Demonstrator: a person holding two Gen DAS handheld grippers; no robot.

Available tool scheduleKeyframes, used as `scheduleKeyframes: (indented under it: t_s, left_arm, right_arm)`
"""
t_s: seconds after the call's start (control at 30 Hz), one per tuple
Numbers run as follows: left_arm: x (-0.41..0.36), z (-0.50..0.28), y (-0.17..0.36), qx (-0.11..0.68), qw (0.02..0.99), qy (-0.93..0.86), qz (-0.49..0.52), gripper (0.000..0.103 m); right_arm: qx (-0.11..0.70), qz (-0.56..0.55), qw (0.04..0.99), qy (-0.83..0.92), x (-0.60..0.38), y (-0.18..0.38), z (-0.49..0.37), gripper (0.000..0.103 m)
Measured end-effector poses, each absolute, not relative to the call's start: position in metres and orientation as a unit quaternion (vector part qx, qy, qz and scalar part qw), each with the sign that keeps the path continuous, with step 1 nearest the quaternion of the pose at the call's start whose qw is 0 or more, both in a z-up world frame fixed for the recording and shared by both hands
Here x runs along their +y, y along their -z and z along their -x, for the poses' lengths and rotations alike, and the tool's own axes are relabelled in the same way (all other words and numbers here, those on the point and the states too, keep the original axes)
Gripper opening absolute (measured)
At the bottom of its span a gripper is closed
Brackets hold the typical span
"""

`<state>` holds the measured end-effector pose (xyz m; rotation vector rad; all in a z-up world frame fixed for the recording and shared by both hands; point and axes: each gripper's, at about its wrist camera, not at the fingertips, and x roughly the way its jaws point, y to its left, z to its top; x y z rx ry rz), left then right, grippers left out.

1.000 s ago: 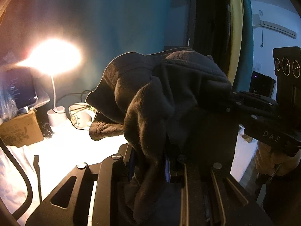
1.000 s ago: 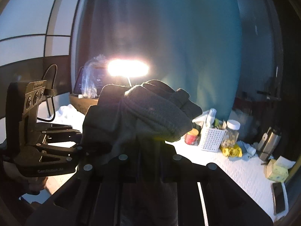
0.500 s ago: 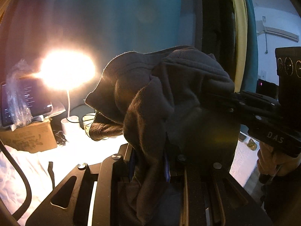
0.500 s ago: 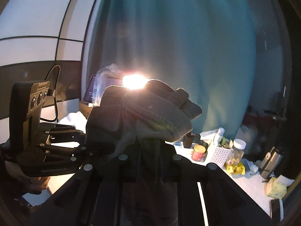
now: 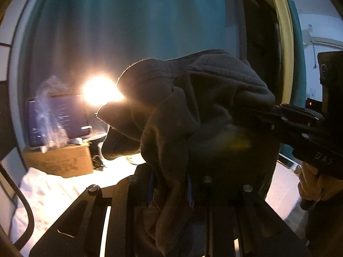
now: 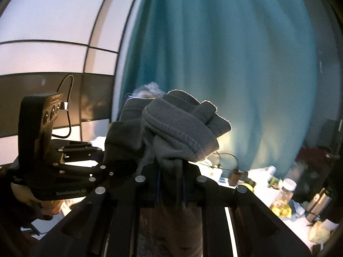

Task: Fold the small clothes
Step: 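Lift the folded brown shirt with both grippers and carry it toward the white cloth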

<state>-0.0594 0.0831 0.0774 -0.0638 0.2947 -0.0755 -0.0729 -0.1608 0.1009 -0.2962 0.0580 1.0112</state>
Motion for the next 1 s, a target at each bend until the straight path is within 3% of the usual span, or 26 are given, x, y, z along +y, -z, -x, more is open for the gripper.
scheduleKeyframes:
  t_s: [0.6, 1.0]
  left_arm:
    - [0.132, 0.117, -0.081, 0.149, 0.988, -0.034, 0.016, 0.022]
    - [0.128, 0.096, -0.062, 0.192, 0.981, -0.023, 0.009, 0.022]
  right_arm:
    - [0.015, 0.152, 0.811, -0.564, -0.101, -0.106, 0.136, 0.016]
    - [0.055, 0.144, 0.818, -0.554, -0.097, -0.086, 0.122, 0.016]
